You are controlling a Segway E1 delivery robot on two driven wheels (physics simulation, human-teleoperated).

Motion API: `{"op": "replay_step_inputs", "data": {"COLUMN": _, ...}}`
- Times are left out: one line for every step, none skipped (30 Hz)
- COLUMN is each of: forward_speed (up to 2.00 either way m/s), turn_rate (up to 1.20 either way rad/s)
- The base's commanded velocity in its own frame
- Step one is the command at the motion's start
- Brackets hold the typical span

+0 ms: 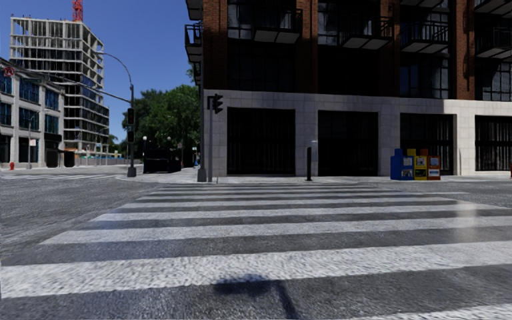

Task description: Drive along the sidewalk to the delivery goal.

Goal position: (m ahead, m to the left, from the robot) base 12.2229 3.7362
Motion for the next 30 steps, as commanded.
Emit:
{"op": "replay_step_inputs", "data": {"forward_speed": 1.75, "turn_rate": 0.03}}
{"op": "replay_step_inputs", "data": {"forward_speed": 1.75, "turn_rate": 0.11}}
{"op": "replay_step_inputs", "data": {"forward_speed": 1.75, "turn_rate": 0.16}}
{"op": "replay_step_inputs", "data": {"forward_speed": 1.75, "turn_rate": 0.17}}
{"op": "replay_step_inputs", "data": {"forward_speed": 1.75, "turn_rate": 0.17}}
{"op": "replay_step_inputs", "data": {"forward_speed": 1.75, "turn_rate": 0.19}}
{"op": "replay_step_inputs", "data": {"forward_speed": 1.75, "turn_rate": 0.22}}
{"op": "replay_step_inputs", "data": {"forward_speed": 1.75, "turn_rate": 0.22}}
{"op": "replay_step_inputs", "data": {"forward_speed": 1.75, "turn_rate": 0.25}}
{"op": "replay_step_inputs", "data": {"forward_speed": 1.75, "turn_rate": 0.26}}
{"op": "replay_step_inputs", "data": {"forward_speed": 1.75, "turn_rate": 0.26}}
{"op": "replay_step_inputs", "data": {"forward_speed": 1.75, "turn_rate": 0.26}}
{"op": "replay_step_inputs", "data": {"forward_speed": 1.75, "turn_rate": 0.26}}
{"op": "replay_step_inputs", "data": {"forward_speed": 1.76, "turn_rate": 0.27}}
{"op": "replay_step_inputs", "data": {"forward_speed": 1.76, "turn_rate": 0.28}}
{"op": "replay_step_inputs", "data": {"forward_speed": 1.76, "turn_rate": 0.28}}
{"op": "replay_step_inputs", "data": {"forward_speed": 1.77, "turn_rate": 0.33}}
{"op": "replay_step_inputs", "data": {"forward_speed": 1.77, "turn_rate": 0.35}}
{"op": "replay_step_inputs", "data": {"forward_speed": 1.79, "turn_rate": 0.36}}
{"op": "replay_step_inputs", "data": {"forward_speed": 1.79, "turn_rate": 0.36}}
{"op": "replay_step_inputs", "data": {"forward_speed": 1.81, "turn_rate": 0.28}}
{"op": "replay_step_inputs", "data": {"forward_speed": 1.86, "turn_rate": 0.09}}
{"op": "replay_step_inputs", "data": {"forward_speed": 1.86, "turn_rate": 0.09}}
{"op": "replay_step_inputs", "data": {"forward_speed": 2.00, "turn_rate": 0.00}}
{"op": "replay_step_inputs", "data": {"forward_speed": 2.00, "turn_rate": 0.00}}
{"op": "replay_step_inputs", "data": {"forward_speed": 2.00, "turn_rate": 0.00}}
{"op": "replay_step_inputs", "data": {"forward_speed": 2.00, "turn_rate": 0.00}}
{"op": "replay_step_inputs", "data": {"forward_speed": 2.00, "turn_rate": 0.00}}
{"op": "replay_step_inputs", "data": {"forward_speed": 2.00, "turn_rate": 0.00}}
{"op": "replay_step_inputs", "data": {"forward_speed": 2.00, "turn_rate": 0.00}}
